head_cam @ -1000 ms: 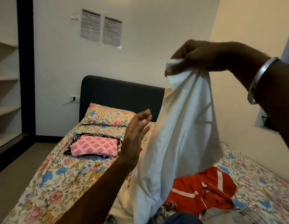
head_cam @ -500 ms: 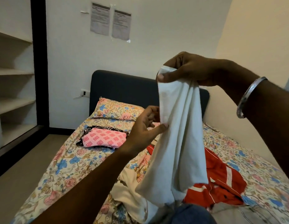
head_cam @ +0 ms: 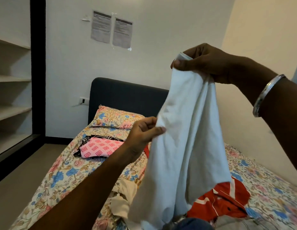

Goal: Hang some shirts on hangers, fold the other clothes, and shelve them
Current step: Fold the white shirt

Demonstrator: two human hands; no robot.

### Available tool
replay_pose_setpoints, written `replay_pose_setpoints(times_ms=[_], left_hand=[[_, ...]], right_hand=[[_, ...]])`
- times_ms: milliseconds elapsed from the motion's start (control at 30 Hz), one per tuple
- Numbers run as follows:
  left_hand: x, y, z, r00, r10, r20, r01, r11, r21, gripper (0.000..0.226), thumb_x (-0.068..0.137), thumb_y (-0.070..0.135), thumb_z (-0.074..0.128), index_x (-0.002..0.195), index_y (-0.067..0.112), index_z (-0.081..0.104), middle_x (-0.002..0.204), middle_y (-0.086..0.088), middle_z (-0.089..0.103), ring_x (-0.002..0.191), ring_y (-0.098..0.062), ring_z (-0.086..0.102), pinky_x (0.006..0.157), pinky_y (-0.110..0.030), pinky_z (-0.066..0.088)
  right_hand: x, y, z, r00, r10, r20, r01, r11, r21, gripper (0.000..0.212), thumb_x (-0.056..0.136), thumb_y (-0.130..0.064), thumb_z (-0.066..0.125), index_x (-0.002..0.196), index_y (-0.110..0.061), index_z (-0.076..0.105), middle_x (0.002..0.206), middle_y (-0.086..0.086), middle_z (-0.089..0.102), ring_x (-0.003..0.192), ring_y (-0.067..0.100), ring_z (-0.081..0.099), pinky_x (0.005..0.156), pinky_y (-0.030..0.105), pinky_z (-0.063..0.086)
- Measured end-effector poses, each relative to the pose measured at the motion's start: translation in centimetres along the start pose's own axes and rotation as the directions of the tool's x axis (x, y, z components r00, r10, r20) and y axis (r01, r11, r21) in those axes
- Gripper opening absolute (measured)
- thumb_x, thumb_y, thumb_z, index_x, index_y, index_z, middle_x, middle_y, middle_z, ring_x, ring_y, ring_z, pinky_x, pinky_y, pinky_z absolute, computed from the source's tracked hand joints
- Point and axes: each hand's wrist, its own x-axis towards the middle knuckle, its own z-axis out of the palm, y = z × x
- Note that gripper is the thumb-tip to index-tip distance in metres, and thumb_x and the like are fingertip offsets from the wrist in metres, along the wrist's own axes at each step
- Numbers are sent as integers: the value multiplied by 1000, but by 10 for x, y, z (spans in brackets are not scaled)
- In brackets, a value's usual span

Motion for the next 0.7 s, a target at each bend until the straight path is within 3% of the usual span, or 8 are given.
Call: replay_pose_setpoints(times_ms=[100, 200, 267, 367, 467, 533, 633, 700], left_hand=[[-6, 21, -21, 949, 198, -246, -152, 970, 191, 11, 88, 5, 72, 83, 15, 72, 84, -4, 73, 77, -18, 69, 70, -33, 56], [-17, 27, -28, 909, 371, -188, -259, 859, 442, 6, 91, 10, 73, 87, 13, 71, 83, 6, 72, 75, -12, 70, 64, -28, 56], [-29, 12, -27, 917, 391, -82, -274, 764, 584, 9, 87, 17, 79, 95, 16, 75, 91, 8, 74, 83, -12, 72, 70, -27, 57], [-45, -27, -25, 973, 230, -6, -156, 681, 716, 31, 80, 29, 84, 107, 17, 77, 102, 12, 75, 90, 4, 70, 76, -19, 57], [-57, -56, -32, 996, 46, -75, 19, 718, 696, 32, 78, 43, 76, 102, 21, 77, 92, 20, 73, 85, 7, 69, 72, -18, 56], [-67, -66, -42, 995, -25, -94, 80, 765, 640, 24, 79, 47, 73, 91, 26, 75, 84, 18, 75, 81, -1, 73, 68, -22, 57], [-88, -76, -62, 984, -117, -133, 175, 761, 624, 49, 73, 66, 71, 87, 19, 77, 85, 4, 77, 76, -13, 74, 65, -34, 61], [-105, -85, -76, 980, -155, -123, 198, 745, 637, 49, 74, 71, 72, 84, 23, 76, 81, 10, 75, 75, -8, 73, 62, -27, 57]], right_hand=[[5, 14, 8, 975, -68, -212, 54, 996, -71, 35, 81, -40, 82, 95, -8, 78, 86, 7, 74, 75, 15, 67, 67, 27, 52], [12, 18, 16, 919, -149, -366, 139, 989, -52, 29, 84, -36, 81, 80, -8, 73, 63, -8, 65, 58, 7, 60, 54, 21, 46], [16, 13, 19, 881, -184, -435, 181, 982, -48, 29, 84, -35, 81, 77, -7, 73, 62, -8, 61, 58, 8, 56, 54, 21, 43], [20, 4, 19, 862, -213, -460, 188, 977, -100, 35, 83, -41, 80, 92, -7, 76, 84, 2, 68, 73, 9, 63, 62, 21, 51], [25, 2, 11, 848, -238, -474, 161, 967, -198, 50, 82, -49, 77, 107, -6, 73, 102, 6, 68, 86, 10, 65, 65, 14, 49], [24, 2, 3, 819, -231, -525, 144, 969, -201, 54, 79, -51, 79, 105, -4, 73, 98, 6, 68, 81, 8, 65, 61, 15, 48], [19, 5, -5, 794, -208, -572, 117, 974, -192, 50, 81, -46, 79, 100, 1, 74, 88, 4, 64, 67, 1, 60, 59, 17, 47], [17, 11, -5, 784, -182, -594, 105, 981, -162, 50, 82, -43, 80, 103, 1, 74, 90, 4, 64, 64, -2, 59, 58, 16, 46]])
